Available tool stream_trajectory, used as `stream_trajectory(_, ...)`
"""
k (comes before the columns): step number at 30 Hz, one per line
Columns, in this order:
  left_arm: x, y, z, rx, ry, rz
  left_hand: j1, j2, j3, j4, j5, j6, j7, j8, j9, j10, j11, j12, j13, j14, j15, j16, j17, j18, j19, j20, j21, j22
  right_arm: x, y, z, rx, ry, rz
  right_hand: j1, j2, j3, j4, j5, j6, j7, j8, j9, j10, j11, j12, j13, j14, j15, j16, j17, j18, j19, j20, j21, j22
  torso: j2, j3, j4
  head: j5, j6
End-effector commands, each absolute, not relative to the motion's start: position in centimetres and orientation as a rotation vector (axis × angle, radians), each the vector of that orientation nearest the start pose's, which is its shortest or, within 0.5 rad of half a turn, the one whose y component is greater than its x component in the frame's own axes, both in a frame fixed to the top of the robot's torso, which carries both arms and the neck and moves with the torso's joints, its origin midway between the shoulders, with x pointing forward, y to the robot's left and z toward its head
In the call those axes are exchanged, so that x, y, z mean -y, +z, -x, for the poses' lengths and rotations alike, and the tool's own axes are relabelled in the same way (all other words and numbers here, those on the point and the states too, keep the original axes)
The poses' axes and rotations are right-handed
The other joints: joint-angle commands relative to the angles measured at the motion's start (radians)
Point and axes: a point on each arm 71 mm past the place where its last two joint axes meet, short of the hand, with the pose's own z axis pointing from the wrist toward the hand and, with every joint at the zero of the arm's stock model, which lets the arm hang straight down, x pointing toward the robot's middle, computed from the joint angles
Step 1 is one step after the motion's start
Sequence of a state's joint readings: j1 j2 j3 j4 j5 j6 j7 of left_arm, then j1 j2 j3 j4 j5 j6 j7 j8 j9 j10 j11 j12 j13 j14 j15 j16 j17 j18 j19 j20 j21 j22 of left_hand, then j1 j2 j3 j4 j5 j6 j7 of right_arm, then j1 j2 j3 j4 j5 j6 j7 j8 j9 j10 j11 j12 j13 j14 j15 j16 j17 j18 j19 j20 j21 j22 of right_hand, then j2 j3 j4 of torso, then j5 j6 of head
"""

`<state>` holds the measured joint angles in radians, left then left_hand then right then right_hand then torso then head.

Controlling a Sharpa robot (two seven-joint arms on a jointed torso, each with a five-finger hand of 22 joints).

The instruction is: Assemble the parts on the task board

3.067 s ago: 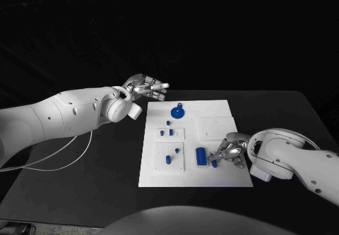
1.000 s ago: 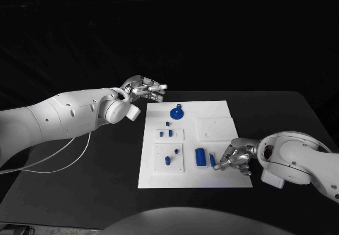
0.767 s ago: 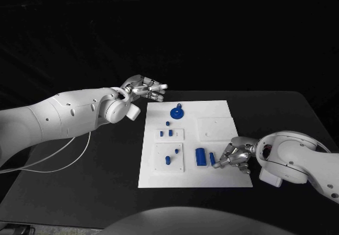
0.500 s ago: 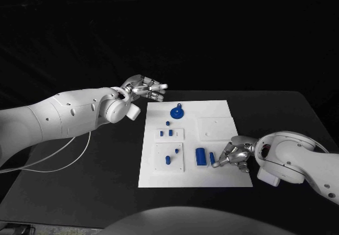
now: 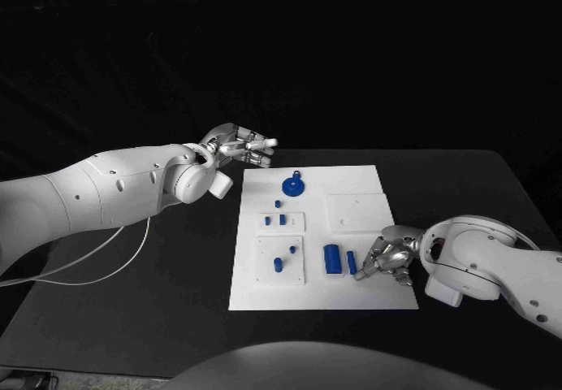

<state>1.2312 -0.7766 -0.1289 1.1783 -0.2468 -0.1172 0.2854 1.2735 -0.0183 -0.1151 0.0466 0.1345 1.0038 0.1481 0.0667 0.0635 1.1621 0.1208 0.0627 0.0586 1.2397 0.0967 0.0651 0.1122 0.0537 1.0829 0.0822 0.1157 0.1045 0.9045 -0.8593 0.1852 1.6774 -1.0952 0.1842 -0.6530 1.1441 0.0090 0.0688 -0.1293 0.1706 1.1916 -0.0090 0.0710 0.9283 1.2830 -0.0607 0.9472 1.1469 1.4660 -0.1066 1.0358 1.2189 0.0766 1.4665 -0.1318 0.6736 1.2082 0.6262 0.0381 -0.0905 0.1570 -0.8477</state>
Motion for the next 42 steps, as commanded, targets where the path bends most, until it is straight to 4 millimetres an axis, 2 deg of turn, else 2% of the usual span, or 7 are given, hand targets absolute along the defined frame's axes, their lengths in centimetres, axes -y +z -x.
stream_trajectory(1,-27.2,-21.6,-53.4,-1.655,-1.285,0.902,-0.008,0.0,0.0,0.005,-0.005,-0.006,0.001,0.0,0.0,-0.006,0.0,-0.001,0.001,-0.007,0.001,-0.002,0.001,-0.007,-0.002,0.001,0.007,-0.001,19.2,-28.0,-41.0,-2.551,0.401,-0.234,0.007,-0.01,0.04,-0.012,0.011,-0.005,0.005,-0.007,-0.013,-0.001,-0.002,0.0,0.0,0.001,-0.004,-0.001,0.001,-0.009,0.048,-0.001,-0.002,0.002,0.0,-0.0002,0.0009,0.0,0.0)
stream_trajectory(10,-27.2,-21.6,-53.4,-1.656,-1.283,0.902,-0.008,0.0,0.0,0.005,-0.005,-0.006,0.001,0.0,0.0,-0.006,0.0,-0.001,0.001,-0.007,0.001,-0.002,0.001,-0.007,-0.002,0.001,0.007,-0.001,19.2,-28.5,-40.9,-2.557,0.395,-0.246,-0.017,-0.033,0.112,-0.022,0.027,-0.002,0.004,-0.007,-0.025,0.0,-0.003,0.0,0.001,0.001,-0.004,-0.001,0.0,-0.009,0.048,-0.001,-0.003,0.003,-0.001,-0.0005,0.0002,0.001,-0.001)
stream_trajectory(22,-27.3,-21.6,-53.5,-1.652,-1.28,0.902,-0.006,0.001,0.0,0.004,-0.004,-0.006,0.001,0.0,0.0,-0.006,0.0,-0.001,0.001,-0.007,0.002,-0.002,0.001,-0.007,-0.002,0.001,0.007,-0.002,19.6,-27.7,-40.3,-2.619,0.487,-0.213,-0.008,-0.084,0.044,0.035,0.049,-0.02,0.016,-0.007,-0.009,-0.011,0.005,-0.01,-0.004,-0.002,0.0,-0.006,-0.001,-0.005,0.047,0.002,-0.013,-0.002,0.0,0.0002,-0.0004,0.0,0.007)
stream_trajectory(27,-27.4,-21.6,-53.6,-1.649,-1.277,0.902,-0.005,0.001,0.0,0.003,-0.004,-0.006,0.001,0.0,0.0,-0.006,0.0,-0.001,0.001,-0.007,0.001,-0.002,0.001,-0.007,-0.002,0.001,0.007,-0.002,19.9,-26.0,-40.8,-2.636,0.545,-0.184,0.014,-0.072,-0.052,0.043,0.055,-0.038,0.026,-0.007,-0.026,-0.03,0.012,-0.035,-0.023,-0.006,0.005,-0.017,-0.003,0.0,0.045,0.008,-0.033,-0.004,0.0,0.0006,-0.0008,0.0,0.013)
stream_trajectory(35,-27.4,-21.6,-53.6,-1.64,-1.277,0.9,-0.005,0.001,0.0,0.003,-0.004,-0.006,0.001,0.0,0.0,-0.006,0.0,-0.001,0.001,-0.007,0.001,-0.002,0.001,-0.007,-0.002,0.001,0.007,-0.002,20.2,-22.3,-43.9,-2.451,0.637,-0.248,0.041,-0.048,-0.069,0.035,0.101,-0.04,0.026,-0.008,-0.051,-0.026,0.011,-0.03,-0.025,-0.003,0.004,-0.017,0.0,0.001,0.048,0.008,-0.034,0.003,0.0,0.0,0.0016,-0.002,0.03)
stream_trajectory(39,-27.4,-21.5,-53.7,-1.624,-1.279,0.903,-0.005,0.002,0.0,0.001,-0.003,-0.005,0.001,0.0,0.0,-0.005,0.0,-0.001,0.001,-0.006,0.001,-0.002,0.001,-0.007,-0.001,0.001,0.008,-0.002,20.0,-20.4,-45.8,-2.258,0.712,-0.276,0.063,-0.03,-0.032,0.008,0.119,-0.037,0.022,-0.009,-0.095,-0.028,0.009,-0.039,-0.034,-0.003,0.002,-0.037,-0.014,0.0,0.047,0.006,-0.048,-0.004,0.0,-0.0009,0.0013,-0.001,0.043)
stream_trajectory(42,-27.4,-21.5,-53.7,-1.608,-1.282,0.911,-0.003,0.005,0.001,-0.001,-0.002,-0.003,0.0,0.0,0.0,-0.002,-0.001,0.0,0.001,-0.004,0.0,-0.002,0.002,-0.007,0.0,0.0,0.008,-0.001,19.6,-19.3,-47.0,-2.111,0.758,-0.276,0.069,-0.06,0.094,-0.008,0.069,-0.04,0.035,-0.009,-0.218,-0.051,0.013,-0.123,-0.107,-0.004,0.004,-0.077,-0.046,0.0,0.046,0.007,-0.078,-0.021,0.0,-0.0015,0.0014,0.0,0.058)
